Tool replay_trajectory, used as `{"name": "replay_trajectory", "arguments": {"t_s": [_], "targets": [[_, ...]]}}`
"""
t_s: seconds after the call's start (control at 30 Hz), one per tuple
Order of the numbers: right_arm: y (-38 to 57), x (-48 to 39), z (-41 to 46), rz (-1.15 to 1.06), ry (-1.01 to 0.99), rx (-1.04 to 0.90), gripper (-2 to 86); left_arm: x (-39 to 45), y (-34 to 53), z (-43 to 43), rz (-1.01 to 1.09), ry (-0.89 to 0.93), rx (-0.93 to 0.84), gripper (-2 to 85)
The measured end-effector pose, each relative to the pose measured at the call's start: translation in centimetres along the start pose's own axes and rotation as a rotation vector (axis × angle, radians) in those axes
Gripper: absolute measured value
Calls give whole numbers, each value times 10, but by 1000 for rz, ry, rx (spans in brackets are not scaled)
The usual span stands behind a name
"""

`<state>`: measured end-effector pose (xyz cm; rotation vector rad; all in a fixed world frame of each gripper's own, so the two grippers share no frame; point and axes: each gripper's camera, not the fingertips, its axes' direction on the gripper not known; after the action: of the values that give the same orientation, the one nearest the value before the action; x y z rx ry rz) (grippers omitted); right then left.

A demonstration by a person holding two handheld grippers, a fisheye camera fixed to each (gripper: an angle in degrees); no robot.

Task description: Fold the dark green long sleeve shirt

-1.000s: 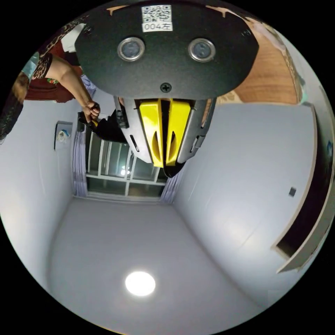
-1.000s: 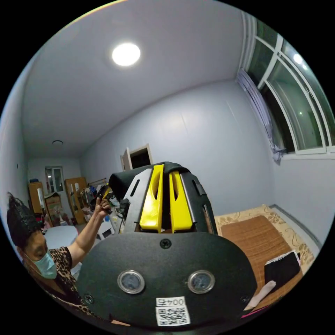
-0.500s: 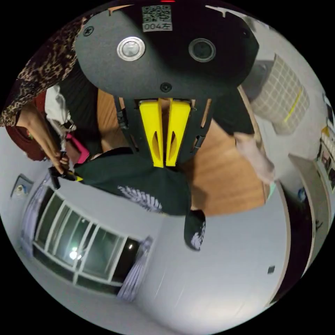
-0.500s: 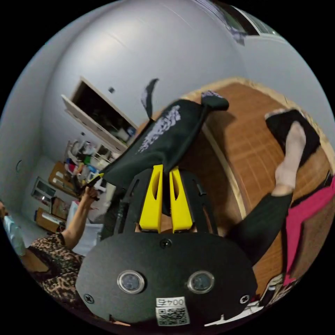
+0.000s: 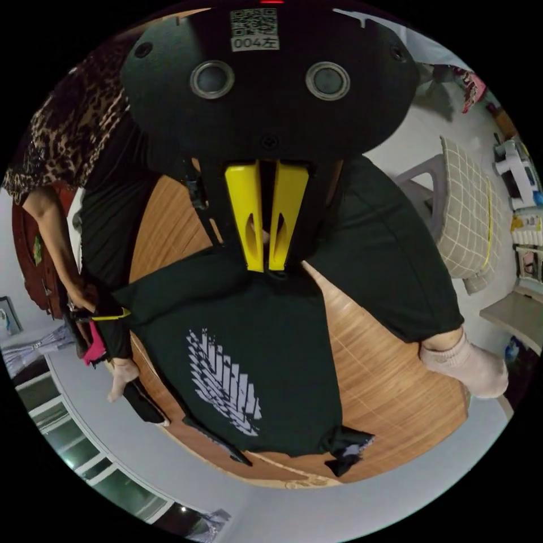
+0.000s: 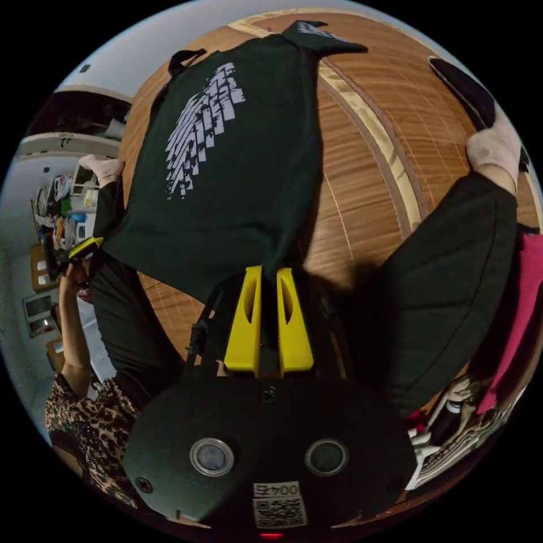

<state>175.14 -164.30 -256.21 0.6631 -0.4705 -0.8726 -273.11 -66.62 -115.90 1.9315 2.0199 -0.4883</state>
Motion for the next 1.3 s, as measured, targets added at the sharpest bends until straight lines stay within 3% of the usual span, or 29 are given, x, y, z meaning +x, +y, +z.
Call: {"name": "replay_trajectory", "arguments": {"t_s": [0.1, 0.2, 0.3, 0.43, 0.73, 0.83, 0.97, 1.3], "targets": [[7, 2, 1, 23, 38, 29, 46, -18, 14, 1, 42, 0, -14, 24], [18, -6, -11, 9, 177, 129, 57, -33, 18, -22, 60, -37, 98, 30], [20, -13, -21, -44, 122, 282, 65, -35, -4, -31, 103, -24, 244, 44], [-12, -40, 13, -127, 123, 334, 89, -41, -65, 21, 75, -72, 287, 82], [-104, -79, 109, -180, 270, 289, 99, -118, -121, 144, -52, -319, 259, 121], [-127, -81, 134, -182, 342, 259, 113, -137, -121, 171, -14, -294, 183, 136], [-136, -82, 155, -189, 381, 229, 125, -145, -102, 178, 5, -360, 220, 145], [-104, -69, 175, -166, 382, 179, 123, -187, -49, 173, -11, -262, 66, 147]]}}
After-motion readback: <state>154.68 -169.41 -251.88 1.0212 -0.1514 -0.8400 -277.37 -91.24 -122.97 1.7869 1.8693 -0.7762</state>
